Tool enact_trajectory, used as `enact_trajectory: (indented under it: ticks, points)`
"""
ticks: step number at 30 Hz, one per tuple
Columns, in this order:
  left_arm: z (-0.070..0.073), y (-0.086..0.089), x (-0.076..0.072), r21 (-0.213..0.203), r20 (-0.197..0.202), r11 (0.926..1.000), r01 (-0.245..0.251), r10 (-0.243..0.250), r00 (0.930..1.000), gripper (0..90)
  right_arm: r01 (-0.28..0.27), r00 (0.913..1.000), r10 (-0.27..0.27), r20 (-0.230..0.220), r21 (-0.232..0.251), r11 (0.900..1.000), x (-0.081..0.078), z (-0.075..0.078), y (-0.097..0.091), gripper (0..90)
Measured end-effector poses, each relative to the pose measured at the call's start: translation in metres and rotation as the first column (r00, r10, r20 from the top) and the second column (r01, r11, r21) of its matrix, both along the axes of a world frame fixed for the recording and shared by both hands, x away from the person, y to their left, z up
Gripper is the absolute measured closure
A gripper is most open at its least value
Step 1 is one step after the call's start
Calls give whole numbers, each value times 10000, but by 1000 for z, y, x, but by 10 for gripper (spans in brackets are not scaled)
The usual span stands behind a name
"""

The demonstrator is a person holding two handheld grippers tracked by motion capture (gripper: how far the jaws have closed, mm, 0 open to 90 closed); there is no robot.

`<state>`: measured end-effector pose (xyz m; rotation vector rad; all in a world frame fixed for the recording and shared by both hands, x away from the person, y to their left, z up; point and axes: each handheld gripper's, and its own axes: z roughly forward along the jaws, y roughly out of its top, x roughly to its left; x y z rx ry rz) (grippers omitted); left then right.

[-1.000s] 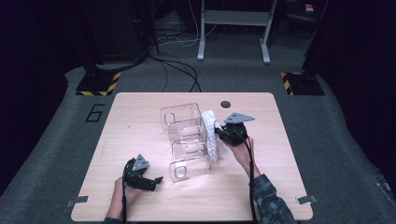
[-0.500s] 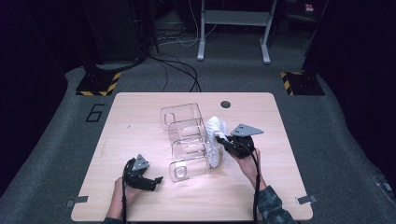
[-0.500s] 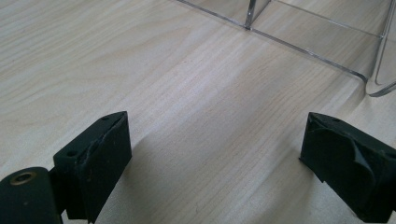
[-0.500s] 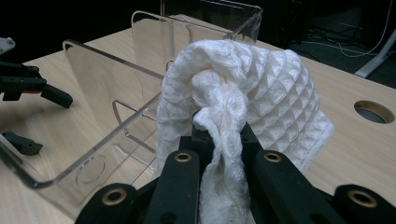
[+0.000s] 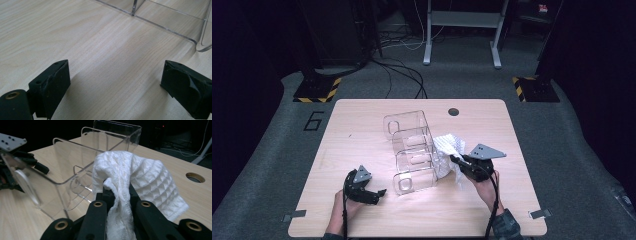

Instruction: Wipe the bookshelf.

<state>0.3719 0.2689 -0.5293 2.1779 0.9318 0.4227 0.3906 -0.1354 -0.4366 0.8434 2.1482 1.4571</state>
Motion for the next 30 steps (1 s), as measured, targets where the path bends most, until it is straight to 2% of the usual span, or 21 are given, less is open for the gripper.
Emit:
enact_trajectory:
  ticks: [6, 11, 18, 20, 30]
  points:
    - [0, 0, 0, 37, 26, 10000, 13, -13, 10000, 85, -19, 10000, 19, 85, 66, 10000, -14, 0, -2, 841]
    - [0, 0, 0, 34, 25, 10000, 9, -9, 10000, 85, 520, 9986, -520, -31, 132, 9986, -8, 0, -9, 841]
    - [0, 0, 0, 28, 14, 10000, 17, -17, 10000, 85, 1482, 9890, -1482, -38, 4, 9890, 17, 6, -2, 842]
    - [0, 0, 0, 15, 44, 10000, -5, 5, 10000, 85, 1536, 9881, -1536, 14, -238, 9878, 27, 7, 4, 842]
    - [0, 0, 0, 33, 13, 10000, 21, -21, 10000, 86, 1929, 9810, -1939, -99, -643, 9791, 84, 13, 34, 842]
